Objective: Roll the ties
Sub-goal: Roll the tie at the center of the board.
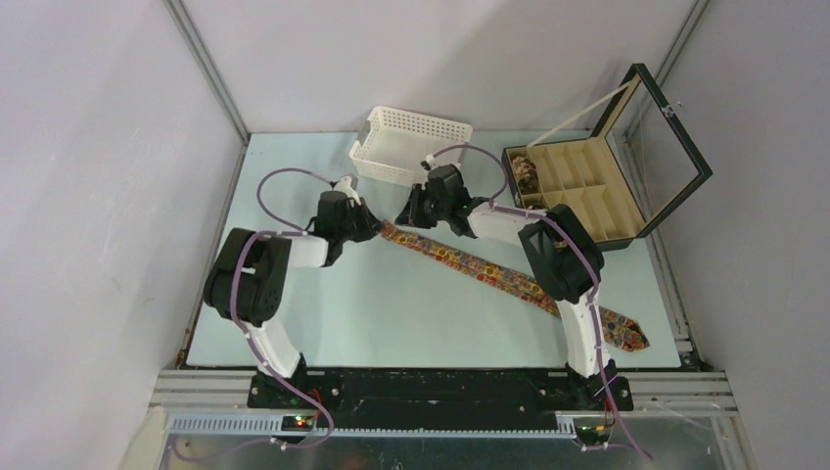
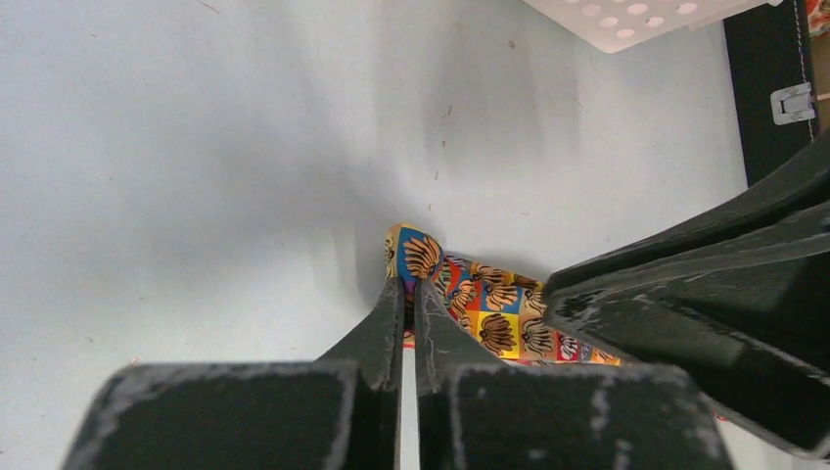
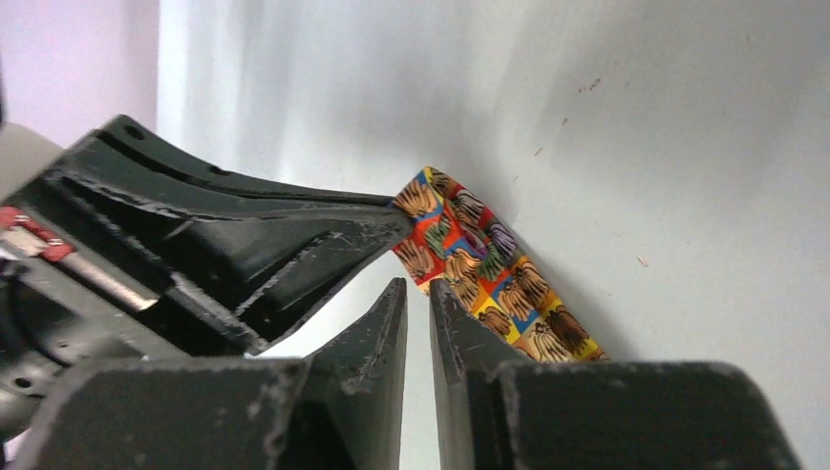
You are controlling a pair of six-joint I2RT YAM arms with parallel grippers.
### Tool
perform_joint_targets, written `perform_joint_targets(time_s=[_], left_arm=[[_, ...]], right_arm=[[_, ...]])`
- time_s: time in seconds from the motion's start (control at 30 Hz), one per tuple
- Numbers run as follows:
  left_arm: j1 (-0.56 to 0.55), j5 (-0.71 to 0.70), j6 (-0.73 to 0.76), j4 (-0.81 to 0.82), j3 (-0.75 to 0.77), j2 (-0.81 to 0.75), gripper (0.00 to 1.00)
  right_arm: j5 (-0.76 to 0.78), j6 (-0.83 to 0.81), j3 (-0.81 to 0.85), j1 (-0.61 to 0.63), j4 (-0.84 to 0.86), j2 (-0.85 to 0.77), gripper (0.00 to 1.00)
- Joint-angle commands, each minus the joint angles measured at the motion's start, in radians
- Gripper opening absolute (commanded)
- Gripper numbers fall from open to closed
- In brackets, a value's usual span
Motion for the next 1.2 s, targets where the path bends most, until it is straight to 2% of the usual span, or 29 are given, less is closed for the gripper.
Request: perform_joint_targets(time_s=[0.0,0.37,0.73,0.9,1.17], left_arm=[[-0.022,-0.029,0.049,-0.014,0.014,-0.049,0.00],[-0.092,-0.156,0.117,-0.096,0.032,-0.083,0.00],[-0.181,-0.382,0.200,-0.176,0.066,-0.151,0.00],[-0.242,-0.498,0.260,-0.214,0.089,-0.134,0.00],[-0.307,-0.593,0.311,-0.233,0.108,-0.111,0.00]], right_arm=[[0.009,-0.016,-0.017,-0.007,0.025,-0.090,0.17],[0.016,-0.018,-0.094,-0.026,0.033,-0.129,0.17],[0.018,-0.019,-0.128,-0.028,0.041,-0.138,0.16],[0.016,-0.019,-0.137,-0.032,0.042,-0.143,0.16],[0.025,-0.021,-0.192,-0.055,0.055,-0.187,0.15]])
